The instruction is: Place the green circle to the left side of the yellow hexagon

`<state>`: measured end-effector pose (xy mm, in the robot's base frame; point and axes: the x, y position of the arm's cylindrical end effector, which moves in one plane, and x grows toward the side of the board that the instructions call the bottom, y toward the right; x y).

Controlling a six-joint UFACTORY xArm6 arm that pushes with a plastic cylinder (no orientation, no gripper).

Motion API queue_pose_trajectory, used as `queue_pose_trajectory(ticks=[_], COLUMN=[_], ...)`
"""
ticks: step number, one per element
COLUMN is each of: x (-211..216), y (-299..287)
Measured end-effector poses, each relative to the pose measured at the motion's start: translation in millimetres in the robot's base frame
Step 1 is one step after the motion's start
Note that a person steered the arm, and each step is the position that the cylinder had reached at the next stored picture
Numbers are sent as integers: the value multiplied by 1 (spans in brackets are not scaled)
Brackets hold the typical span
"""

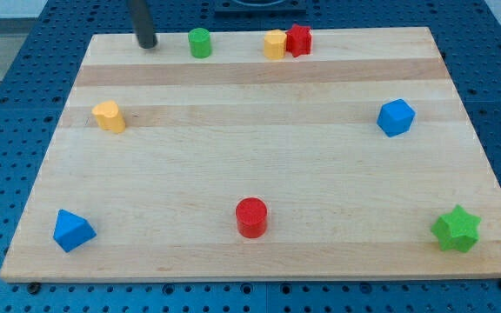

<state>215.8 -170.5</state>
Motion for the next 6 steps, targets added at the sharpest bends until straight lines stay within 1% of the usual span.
queue_pose_trajectory(ticks=[2, 3, 4, 5, 6], x=[0, 0, 15, 49, 49], y=[112, 120, 90, 91, 112])
